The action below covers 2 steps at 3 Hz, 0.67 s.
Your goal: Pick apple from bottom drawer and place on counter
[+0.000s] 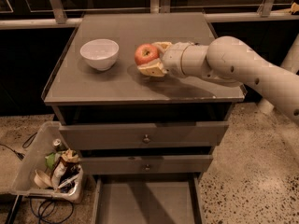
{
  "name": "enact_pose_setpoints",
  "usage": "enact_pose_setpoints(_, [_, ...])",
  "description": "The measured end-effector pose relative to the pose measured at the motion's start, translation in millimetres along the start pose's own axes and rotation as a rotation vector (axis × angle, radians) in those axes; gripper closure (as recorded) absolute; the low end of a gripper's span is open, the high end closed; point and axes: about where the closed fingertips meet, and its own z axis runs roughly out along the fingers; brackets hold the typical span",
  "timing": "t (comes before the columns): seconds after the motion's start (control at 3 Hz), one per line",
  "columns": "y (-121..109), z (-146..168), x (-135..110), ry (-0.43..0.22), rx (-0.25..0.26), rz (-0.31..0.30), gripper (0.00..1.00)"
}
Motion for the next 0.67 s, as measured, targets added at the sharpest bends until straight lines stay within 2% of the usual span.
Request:
enact_pose_setpoints(0.33, [0.0, 0.0, 0.0, 0.0, 0.0, 0.0, 0.83])
enact_pose_setpoints(0.67, [0.0, 0.0, 0.0, 0.0, 0.0, 0.0, 0.59])
